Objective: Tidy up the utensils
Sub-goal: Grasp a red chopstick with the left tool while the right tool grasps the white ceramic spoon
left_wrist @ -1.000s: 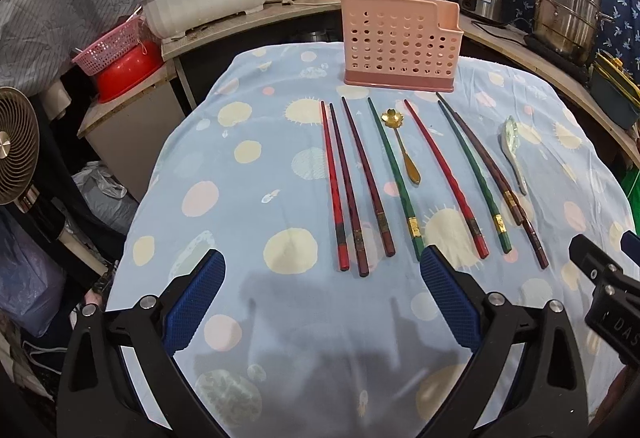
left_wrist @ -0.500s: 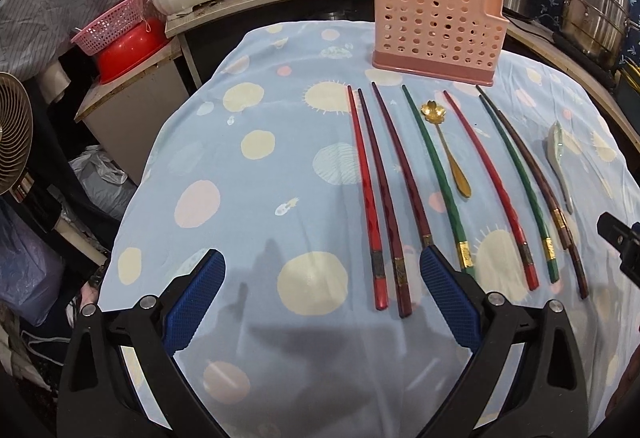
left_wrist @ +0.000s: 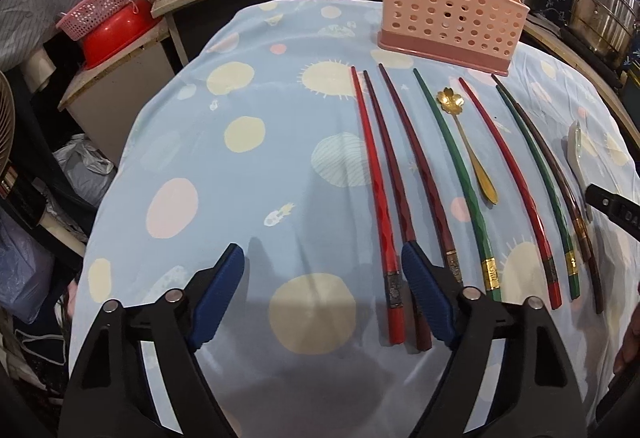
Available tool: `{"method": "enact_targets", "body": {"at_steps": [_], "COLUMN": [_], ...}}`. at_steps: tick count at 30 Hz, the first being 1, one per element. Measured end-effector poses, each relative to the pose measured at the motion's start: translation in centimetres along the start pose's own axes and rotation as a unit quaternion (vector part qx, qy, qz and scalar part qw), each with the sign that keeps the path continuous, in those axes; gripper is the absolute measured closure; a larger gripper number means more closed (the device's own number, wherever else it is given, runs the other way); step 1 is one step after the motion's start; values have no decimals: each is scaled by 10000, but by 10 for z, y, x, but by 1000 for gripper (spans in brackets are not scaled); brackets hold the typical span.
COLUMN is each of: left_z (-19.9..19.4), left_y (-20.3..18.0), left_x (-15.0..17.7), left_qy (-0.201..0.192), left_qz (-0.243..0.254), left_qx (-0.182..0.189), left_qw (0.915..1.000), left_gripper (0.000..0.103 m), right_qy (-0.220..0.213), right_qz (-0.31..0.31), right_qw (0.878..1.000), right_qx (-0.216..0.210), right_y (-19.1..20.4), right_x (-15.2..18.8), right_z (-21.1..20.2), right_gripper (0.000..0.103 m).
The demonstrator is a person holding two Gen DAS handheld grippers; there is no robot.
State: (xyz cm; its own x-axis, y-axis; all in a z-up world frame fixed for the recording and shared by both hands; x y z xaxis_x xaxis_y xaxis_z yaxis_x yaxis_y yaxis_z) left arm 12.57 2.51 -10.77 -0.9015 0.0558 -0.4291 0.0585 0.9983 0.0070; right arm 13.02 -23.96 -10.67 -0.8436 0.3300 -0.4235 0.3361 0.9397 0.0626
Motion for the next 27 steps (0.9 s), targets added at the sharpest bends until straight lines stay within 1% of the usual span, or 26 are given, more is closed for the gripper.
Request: {"method": "enact_targets", "body": {"at_steps": [2, 3, 7, 9, 10, 11, 13, 15, 16, 18, 21, 24, 27], "left_z": [1, 2, 6, 7, 7, 7, 7, 7, 7, 7, 2, 2, 1], "left_y": [-2, -4, -6, -8, -8, -9, -9, -8, -8, -6, 3, 7, 4], "left_x": [-1, -1, 0, 0, 1, 1, 1, 1, 1, 2, 3, 4, 6], "left_qy": [4, 6, 70, 63, 60, 54, 63, 109, 124, 147, 122, 118, 113], "left_qz": [19, 25, 24, 26, 39, 42, 1, -68, -93, -130, -269, -262, -215], "left_qx": [50, 66, 140, 186, 188, 193, 279, 464, 536, 599, 609, 522, 558], "left_qw": [10000, 10000, 9999, 9998, 9998, 9998, 9996, 9988, 9984, 9980, 9977, 9982, 9981], "left_gripper": [27, 27, 27, 27, 27, 28, 31, 38, 40, 44, 46, 46, 46], "right_qy": [73, 79, -30, -65, -69, -69, -61, -52, -50, -40, -30, -25, -22], "right_qz": [18, 12, -47, -62, -63, -60, -76, -109, -120, -125, -126, -107, -88], "right_qw": [9999, 10000, 10000, 10000, 10000, 10000, 10000, 9999, 9999, 9999, 9999, 9999, 9999], "right_qx": [-66, -58, 34, 43, 28, 11, -16, -29, -39, -65, -71, -70, -72], "right_y": [2, 3, 4, 3, 3, 3, 3, 3, 3, 3, 1, -1, -2], "right_x": [0, 0, -4, -5, -5, -4, -4, -2, 0, 3, 8, 11, 14], "right_z": [6, 9, 11, 12, 12, 12, 11, 10, 8, 6, 2, 0, -2], "right_gripper": [74, 74, 77, 83, 89, 90, 91, 92, 92, 92, 92, 92, 92]}}
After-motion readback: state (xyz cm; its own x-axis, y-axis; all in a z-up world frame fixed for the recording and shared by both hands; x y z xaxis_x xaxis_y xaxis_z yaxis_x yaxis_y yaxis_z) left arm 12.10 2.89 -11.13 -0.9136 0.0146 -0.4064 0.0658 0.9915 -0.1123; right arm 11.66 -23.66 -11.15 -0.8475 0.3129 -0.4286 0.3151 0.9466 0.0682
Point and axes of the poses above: each gripper's, at about its wrist camera, not at the fingertips, and z roughly the way its jaws point, y to its left, x to its underside, the point moved 6 cm from there along z, roughly the way its jaws point, and after that the axes turned 8 degrees about y, right-handed, at the moved point
